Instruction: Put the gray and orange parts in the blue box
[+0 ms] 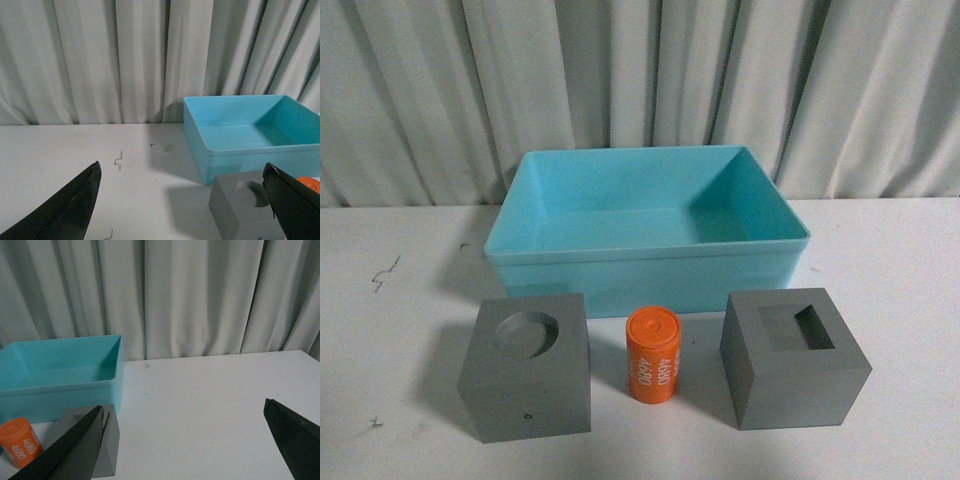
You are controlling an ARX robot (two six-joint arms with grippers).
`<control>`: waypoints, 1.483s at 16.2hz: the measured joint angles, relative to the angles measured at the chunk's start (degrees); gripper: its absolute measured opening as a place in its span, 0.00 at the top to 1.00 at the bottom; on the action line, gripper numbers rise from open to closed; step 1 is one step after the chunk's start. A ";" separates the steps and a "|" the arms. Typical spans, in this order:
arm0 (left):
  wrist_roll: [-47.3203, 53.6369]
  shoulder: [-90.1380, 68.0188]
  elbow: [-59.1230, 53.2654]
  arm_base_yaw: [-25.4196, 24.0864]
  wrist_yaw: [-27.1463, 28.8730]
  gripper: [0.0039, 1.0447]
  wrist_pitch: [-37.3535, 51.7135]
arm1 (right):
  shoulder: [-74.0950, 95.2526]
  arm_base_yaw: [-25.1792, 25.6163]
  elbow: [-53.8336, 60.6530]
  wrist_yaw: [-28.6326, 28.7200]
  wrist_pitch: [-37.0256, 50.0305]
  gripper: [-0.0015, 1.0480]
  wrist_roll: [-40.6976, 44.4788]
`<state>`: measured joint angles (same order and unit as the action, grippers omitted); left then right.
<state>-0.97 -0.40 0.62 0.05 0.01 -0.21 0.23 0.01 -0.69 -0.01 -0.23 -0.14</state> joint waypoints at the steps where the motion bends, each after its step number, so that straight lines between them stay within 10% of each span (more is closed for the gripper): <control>1: 0.00 0.00 -0.02 0.00 0.00 0.06 0.00 | 0.00 0.00 0.00 0.00 0.00 0.06 0.00; 22: 0.00 0.00 -0.02 0.00 0.00 0.06 0.00 | 0.00 0.00 0.00 0.00 0.00 0.06 0.00; 24: 0.00 0.00 -0.02 0.00 0.07 0.06 0.00 | 9.27 -0.70 -5.99 -4.68 -14.10 0.06 -3.39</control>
<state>-0.97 -0.40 0.60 0.05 0.08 -0.21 9.50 -0.69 -6.68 -4.69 -14.33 -3.53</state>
